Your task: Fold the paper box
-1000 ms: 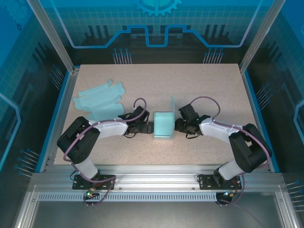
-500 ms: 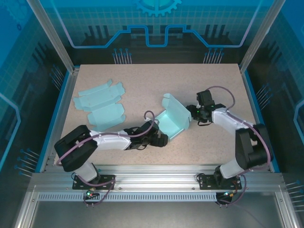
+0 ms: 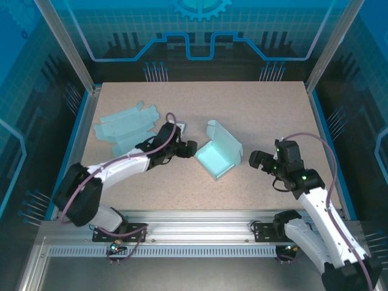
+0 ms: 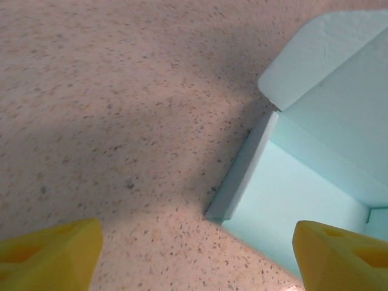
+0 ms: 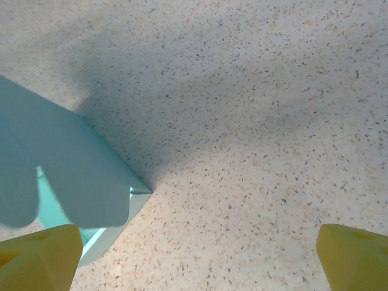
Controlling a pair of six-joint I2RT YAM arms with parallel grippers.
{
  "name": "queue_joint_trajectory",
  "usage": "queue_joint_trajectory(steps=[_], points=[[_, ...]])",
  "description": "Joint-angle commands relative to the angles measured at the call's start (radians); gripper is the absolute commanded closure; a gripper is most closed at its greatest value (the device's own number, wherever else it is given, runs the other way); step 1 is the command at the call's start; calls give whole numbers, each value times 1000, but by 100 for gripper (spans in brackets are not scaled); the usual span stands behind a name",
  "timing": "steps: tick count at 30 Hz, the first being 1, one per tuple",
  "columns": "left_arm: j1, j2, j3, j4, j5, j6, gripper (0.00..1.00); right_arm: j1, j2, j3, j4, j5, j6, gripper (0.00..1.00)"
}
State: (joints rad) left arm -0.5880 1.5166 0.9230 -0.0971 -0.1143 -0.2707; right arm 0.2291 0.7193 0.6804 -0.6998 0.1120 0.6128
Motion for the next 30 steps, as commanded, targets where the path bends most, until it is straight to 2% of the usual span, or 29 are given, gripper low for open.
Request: queue_joint_trajectory(steps=[1, 5, 9, 18, 21, 23, 26, 30], points=[[1, 95, 65, -79, 98, 124, 19, 6, -42, -7, -103, -45, 25, 0], [0, 200, 119, -69, 123, 140, 25, 6, -47, -4, -130, -49, 37, 0], [-12, 260, 146, -52, 98, 159, 32, 6, -49, -5, -127, -49, 47, 0], [-98, 343, 191, -25, -111, 217, 38, 8, -49, -17, -94, -62, 50, 0], [-119, 378, 216, -36, -205, 232, 45, 9, -49, -19, -96, -67, 48, 0], [-128, 401, 233, -48, -236, 238, 48, 9, -50, -18, -98, -66, 46, 0], [-144, 426, 252, -60, -279, 233, 59, 9, -54, -20, -100, -65, 44, 0], [-153, 451, 280, -96, -350, 184, 68, 10, -54, -22, -94, -72, 42, 0]])
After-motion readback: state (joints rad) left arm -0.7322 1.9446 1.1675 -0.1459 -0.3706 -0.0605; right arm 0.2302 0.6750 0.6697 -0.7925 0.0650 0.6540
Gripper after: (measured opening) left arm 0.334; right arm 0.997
